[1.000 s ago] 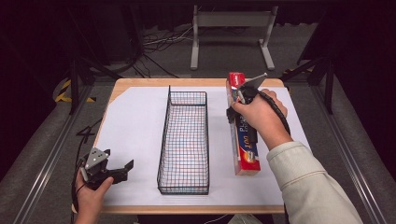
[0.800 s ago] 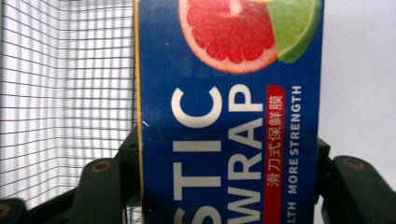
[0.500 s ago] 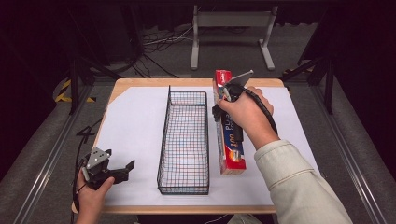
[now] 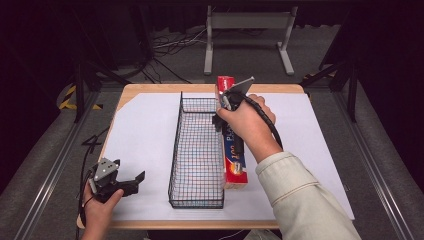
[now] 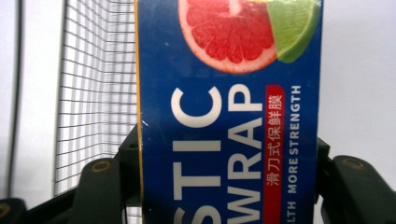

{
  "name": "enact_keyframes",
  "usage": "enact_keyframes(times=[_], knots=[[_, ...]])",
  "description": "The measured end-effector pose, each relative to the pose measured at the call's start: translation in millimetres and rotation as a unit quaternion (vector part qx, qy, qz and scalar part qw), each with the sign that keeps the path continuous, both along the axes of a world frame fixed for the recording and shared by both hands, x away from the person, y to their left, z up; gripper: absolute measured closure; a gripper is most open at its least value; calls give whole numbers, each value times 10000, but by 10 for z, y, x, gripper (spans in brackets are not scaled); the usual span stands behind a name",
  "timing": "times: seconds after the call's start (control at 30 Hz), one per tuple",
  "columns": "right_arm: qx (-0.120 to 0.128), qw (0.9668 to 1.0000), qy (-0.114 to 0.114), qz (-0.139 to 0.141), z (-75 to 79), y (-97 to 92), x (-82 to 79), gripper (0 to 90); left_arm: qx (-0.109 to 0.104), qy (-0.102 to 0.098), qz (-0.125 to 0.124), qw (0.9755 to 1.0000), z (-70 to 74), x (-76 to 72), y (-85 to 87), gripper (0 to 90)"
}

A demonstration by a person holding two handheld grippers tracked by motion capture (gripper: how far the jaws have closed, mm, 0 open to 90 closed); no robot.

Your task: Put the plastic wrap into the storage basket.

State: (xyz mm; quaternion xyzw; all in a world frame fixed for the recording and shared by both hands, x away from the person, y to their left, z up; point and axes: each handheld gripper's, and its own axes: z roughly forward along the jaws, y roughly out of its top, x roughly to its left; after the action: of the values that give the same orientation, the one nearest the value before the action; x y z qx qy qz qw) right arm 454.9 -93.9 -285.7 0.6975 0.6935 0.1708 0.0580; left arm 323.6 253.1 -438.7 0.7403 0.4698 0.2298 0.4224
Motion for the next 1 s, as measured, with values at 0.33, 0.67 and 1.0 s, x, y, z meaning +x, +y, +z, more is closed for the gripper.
enact_keyframes(times=[0.33, 0.67, 1.0], knots=[[155, 9998, 74, -84, -24, 254, -17, 402, 50, -23, -107, 9999, 6, 40, -53, 34], [142, 9998, -9, -131, -145, 488, -40, 402, 32, -33, -222, 9997, 9, 107, -109, 34], [247, 9994, 5, -246, -225, 598, -23, 401, 30, -47, -274, 9996, 9, 129, -149, 35]])
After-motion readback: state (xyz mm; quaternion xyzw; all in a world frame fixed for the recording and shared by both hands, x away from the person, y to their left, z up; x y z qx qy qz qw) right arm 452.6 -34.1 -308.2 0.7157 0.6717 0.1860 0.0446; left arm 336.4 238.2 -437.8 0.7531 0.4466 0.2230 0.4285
